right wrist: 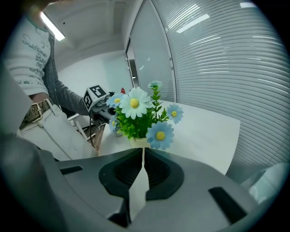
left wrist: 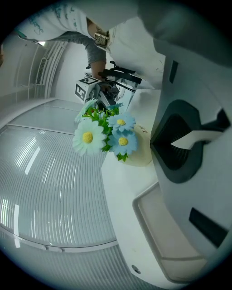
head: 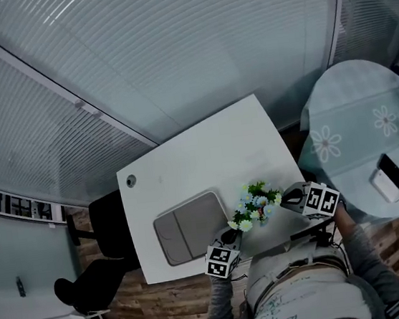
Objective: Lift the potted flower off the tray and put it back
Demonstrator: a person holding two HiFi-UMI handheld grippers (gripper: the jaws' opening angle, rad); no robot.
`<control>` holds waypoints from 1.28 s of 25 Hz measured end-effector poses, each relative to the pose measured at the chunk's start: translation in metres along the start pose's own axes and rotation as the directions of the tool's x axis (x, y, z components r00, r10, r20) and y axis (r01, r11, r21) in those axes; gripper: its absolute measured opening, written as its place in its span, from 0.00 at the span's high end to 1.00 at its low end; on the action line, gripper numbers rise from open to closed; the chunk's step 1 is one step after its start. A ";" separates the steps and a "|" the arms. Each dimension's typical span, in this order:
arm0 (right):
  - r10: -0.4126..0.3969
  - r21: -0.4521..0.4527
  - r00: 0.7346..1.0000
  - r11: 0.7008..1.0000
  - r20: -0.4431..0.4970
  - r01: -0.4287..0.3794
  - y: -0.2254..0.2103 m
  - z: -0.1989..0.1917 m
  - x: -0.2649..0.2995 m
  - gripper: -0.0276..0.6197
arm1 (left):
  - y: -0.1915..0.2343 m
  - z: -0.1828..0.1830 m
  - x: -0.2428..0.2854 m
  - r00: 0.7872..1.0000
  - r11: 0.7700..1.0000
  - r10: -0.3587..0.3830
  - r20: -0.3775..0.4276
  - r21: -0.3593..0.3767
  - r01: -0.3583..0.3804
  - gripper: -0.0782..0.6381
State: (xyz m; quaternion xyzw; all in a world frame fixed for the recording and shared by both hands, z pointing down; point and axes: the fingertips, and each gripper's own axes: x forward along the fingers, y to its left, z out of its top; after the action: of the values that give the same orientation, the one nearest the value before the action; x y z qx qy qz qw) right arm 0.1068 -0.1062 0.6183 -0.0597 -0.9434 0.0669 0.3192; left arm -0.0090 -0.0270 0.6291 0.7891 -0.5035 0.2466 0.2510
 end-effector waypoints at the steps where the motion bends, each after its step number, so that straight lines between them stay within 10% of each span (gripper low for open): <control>1: -0.007 0.005 1.000 1.000 -0.001 0.007 -0.002 -0.002 0.002 0.91 | 0.004 0.001 0.000 1.000 1.000 -0.014 0.004 0.009 0.014 0.88; 16: -0.033 0.067 0.999 0.997 0.028 0.031 -0.019 0.009 0.013 0.91 | 0.032 0.038 0.012 0.964 0.945 -0.261 0.058 0.220 0.242 0.88; 32: 0.006 0.061 1.000 0.998 0.019 -0.008 -0.025 0.009 0.019 0.91 | 0.034 0.044 0.024 0.927 0.904 -0.372 0.052 0.248 0.349 0.87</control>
State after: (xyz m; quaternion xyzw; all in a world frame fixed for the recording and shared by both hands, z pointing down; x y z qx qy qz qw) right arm 0.0848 -0.1288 0.6262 -0.0526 -0.9437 0.0972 0.3118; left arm -0.0251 -0.0836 0.6164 0.9038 -0.3277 0.2145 0.1725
